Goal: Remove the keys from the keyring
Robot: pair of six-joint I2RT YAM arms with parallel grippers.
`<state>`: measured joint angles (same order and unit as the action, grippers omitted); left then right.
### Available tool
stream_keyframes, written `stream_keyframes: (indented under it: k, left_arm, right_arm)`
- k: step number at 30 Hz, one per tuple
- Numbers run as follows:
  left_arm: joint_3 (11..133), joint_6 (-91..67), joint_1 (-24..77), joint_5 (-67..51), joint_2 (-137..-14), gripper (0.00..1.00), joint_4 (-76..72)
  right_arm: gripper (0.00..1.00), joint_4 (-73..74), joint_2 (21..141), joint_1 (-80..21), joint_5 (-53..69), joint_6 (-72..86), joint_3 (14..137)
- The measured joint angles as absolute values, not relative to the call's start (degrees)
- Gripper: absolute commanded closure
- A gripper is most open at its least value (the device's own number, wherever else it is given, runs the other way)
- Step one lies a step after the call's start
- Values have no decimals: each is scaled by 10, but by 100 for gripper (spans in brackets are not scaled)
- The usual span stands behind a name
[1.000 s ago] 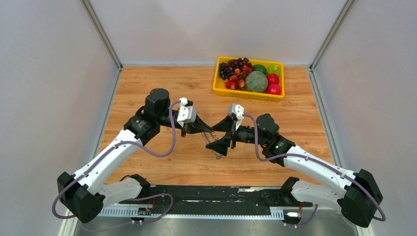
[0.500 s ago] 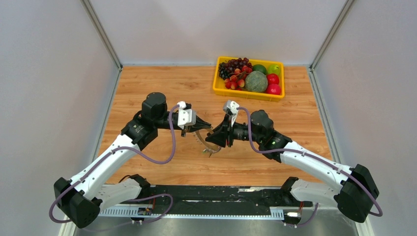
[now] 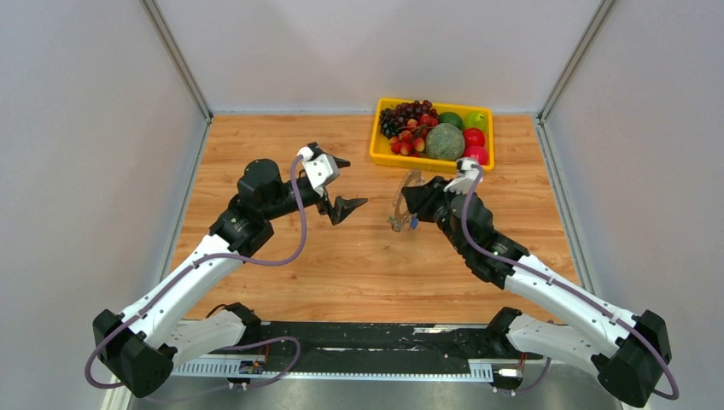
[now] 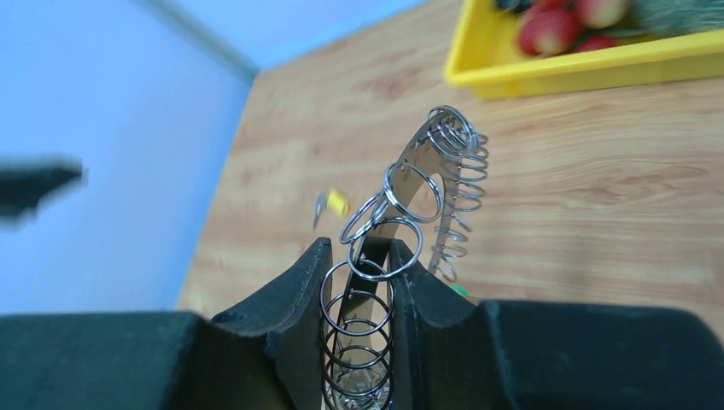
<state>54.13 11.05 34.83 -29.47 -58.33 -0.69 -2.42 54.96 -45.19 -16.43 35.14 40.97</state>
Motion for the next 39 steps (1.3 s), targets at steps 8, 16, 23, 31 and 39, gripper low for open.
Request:
stream_keyframes:
  k: [8,16,23,31,39]
  left_arm:
    - [481,88,351,-327,-583,0,-101]
    - [425,105,371,-312,-564,0,-165]
    - [394,160,371,-251,-518,0,-208]
    - [375,231,371,-238,-509,0,-222]
    - [360,280,371,-229,-480,80,-205]
  right_arm:
    - [100,58,630,-448,-378,570,589]
    - [100,0,730,-448,-322,633,707]
    - [100,-131,711,-454,-211,651,614]
    - [100,-159,689,-493,-169,677,575]
    - [95,-168,688,-563,-164,681,576]
